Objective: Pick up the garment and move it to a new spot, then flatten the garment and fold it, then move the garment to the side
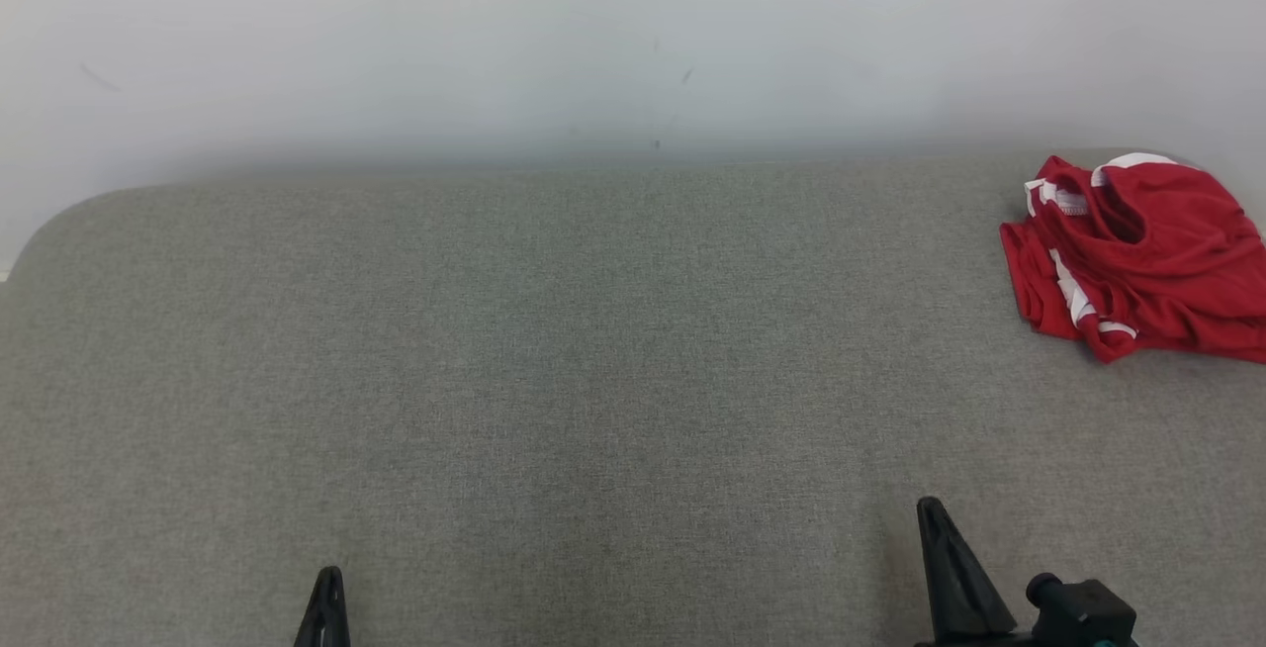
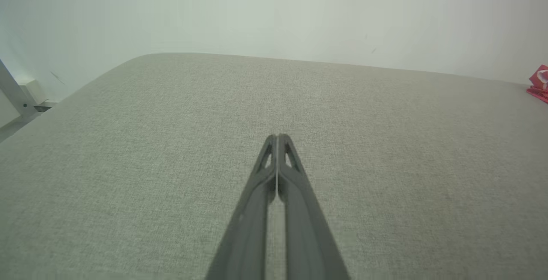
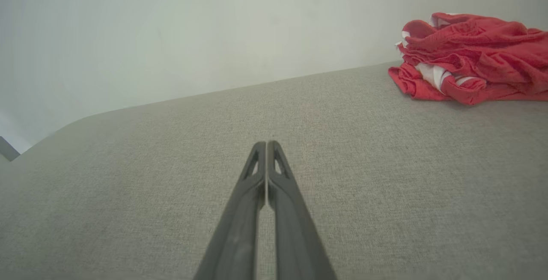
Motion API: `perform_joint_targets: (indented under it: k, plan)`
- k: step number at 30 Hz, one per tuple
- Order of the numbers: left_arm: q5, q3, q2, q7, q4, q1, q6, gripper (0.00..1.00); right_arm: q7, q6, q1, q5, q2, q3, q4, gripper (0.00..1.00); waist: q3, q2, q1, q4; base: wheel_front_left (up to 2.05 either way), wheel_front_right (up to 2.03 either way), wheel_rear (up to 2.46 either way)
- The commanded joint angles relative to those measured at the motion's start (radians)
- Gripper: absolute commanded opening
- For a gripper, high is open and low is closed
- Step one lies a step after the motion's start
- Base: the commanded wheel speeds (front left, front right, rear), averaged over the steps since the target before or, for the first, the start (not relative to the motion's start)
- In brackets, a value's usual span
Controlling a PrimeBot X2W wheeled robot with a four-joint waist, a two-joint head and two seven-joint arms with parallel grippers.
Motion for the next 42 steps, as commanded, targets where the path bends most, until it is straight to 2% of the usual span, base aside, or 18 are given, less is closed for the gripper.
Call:
perform_joint_targets:
  k: [1,32,42]
  plan:
    - [-0.035,0.006,0.000,0.011,-0.003,-0.008,-0.003,0.00,0.006,0.000,-0.005,0.037,-0.001,-0.001,-0.009,0.00,0.000,0.0000,-0.0001,0.000,0.00,0.00,0.00]
    - [-0.570,0.054,0.000,0.146,0.010,-0.080,-0.048,0.00,0.127,-0.001,-0.054,0.576,-0.019,-0.035,-0.008,0.00,-0.009,0.0000,-0.0001,-0.005,0.00,0.00,0.00]
    - [-0.706,0.067,0.000,0.182,0.014,-0.099,-0.060,0.00,0.160,-0.001,-0.067,0.712,-0.021,-0.047,-0.008,0.00,-0.012,0.0000,-0.0001,-0.006,0.00,0.00,0.00]
